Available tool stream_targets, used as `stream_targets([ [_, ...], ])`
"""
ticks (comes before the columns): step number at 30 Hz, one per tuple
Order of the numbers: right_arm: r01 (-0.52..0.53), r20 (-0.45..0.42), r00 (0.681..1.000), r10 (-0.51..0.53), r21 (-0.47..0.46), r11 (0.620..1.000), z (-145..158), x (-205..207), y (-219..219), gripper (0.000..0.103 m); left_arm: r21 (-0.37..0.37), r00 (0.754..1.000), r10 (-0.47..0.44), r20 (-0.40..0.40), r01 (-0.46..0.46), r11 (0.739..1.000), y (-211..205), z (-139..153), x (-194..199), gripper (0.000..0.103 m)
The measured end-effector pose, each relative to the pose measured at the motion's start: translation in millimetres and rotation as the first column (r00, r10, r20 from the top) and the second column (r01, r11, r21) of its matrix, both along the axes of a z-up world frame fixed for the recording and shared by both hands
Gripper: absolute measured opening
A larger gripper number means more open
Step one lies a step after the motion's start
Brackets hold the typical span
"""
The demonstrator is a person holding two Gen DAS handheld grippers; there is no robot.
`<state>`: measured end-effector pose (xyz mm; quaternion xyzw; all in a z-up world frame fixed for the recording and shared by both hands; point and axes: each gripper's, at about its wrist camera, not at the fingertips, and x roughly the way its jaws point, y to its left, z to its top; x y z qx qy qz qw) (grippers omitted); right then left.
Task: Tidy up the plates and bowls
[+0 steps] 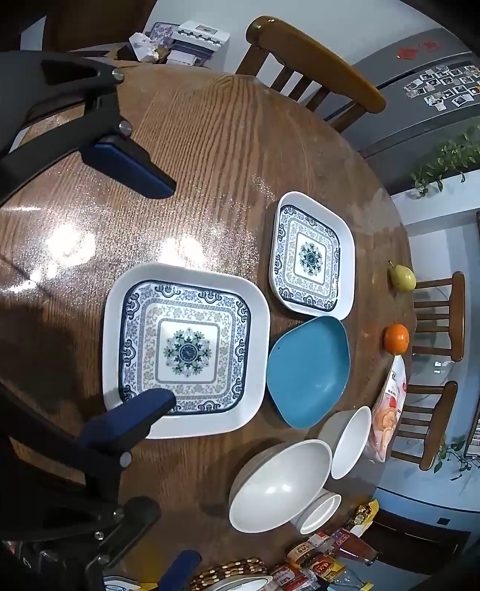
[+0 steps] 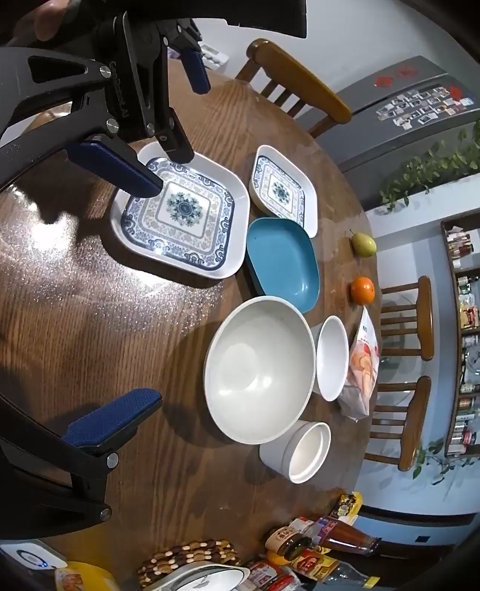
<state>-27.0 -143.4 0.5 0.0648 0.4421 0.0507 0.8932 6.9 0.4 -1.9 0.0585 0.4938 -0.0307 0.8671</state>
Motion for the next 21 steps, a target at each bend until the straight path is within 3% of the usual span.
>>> stream_targets([
  [21, 0.004, -0.014, 1.0, -0.004, -0.001, 1.0, -3.8, 2.8, 1.1, 0.103, 0.01, 1.0, 0.005, -0.007, -0.005, 1.0, 6.7, -6.7, 5.2, 0.102],
])
